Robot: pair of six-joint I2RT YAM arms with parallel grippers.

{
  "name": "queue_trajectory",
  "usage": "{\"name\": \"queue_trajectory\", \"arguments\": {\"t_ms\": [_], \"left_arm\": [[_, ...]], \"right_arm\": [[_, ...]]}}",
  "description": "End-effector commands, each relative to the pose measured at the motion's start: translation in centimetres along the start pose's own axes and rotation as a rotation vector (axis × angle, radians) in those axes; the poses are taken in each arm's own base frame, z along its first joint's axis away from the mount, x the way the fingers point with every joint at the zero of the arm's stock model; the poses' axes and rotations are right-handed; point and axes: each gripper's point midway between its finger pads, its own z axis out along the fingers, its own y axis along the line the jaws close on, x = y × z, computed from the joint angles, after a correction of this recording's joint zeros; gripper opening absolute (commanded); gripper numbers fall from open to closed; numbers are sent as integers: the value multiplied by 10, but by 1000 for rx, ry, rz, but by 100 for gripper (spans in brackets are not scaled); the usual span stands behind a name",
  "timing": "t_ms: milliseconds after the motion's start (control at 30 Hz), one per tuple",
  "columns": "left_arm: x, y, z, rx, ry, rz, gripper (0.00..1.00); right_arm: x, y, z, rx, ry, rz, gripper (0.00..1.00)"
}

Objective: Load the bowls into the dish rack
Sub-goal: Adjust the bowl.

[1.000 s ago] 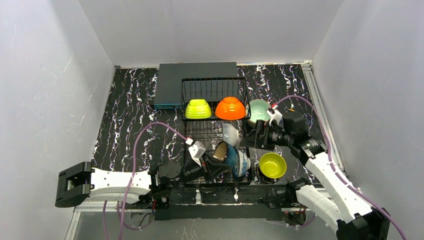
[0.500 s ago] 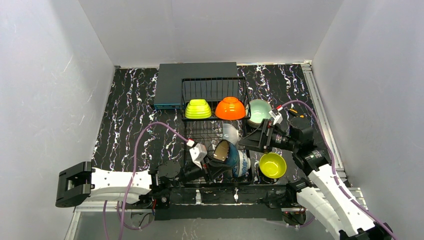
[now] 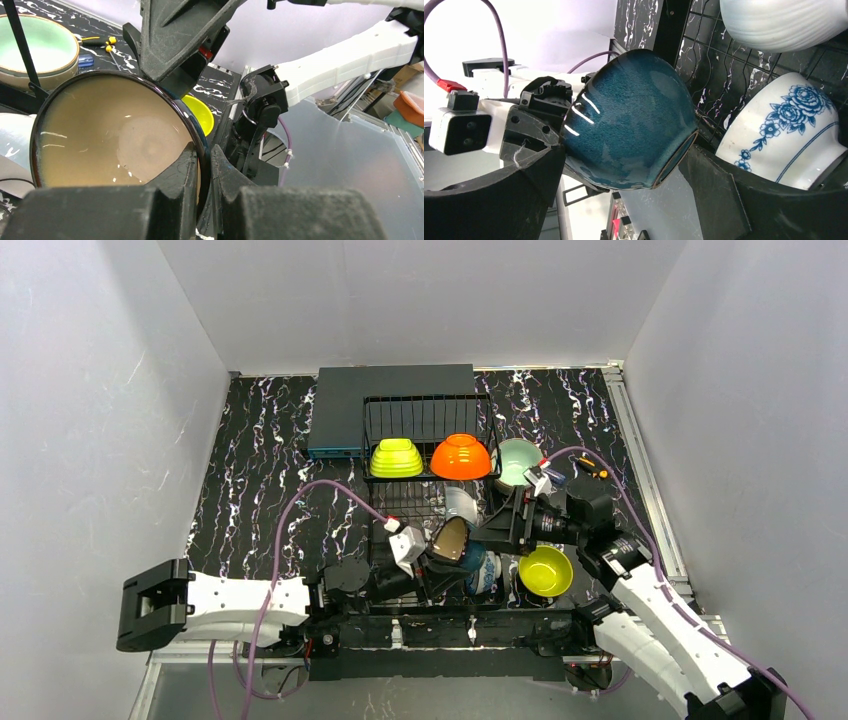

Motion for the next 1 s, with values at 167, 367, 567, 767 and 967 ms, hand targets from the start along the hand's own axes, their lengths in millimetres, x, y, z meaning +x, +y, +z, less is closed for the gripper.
{"name": "queue_trajectory", "arguments": {"t_ms": [167, 367, 567, 767, 967], "left_arm": [[-56, -21, 17, 71, -134, 66, 0], [-53, -22, 19, 75, -116, 81, 0], [-56, -25, 19, 89, -119, 102, 0], [-64, -23, 17, 80, -142, 129, 0], [-74, -31, 15, 116, -165, 151, 0]], "right_arm": [[5, 17, 14, -62, 26, -30, 99], [15, 22, 25, -66, 60, -38, 99], [18, 27, 35, -79, 64, -45, 99], [16, 36, 39, -112, 41, -43, 99], [19, 33, 42, -144, 35, -14, 99]]}}
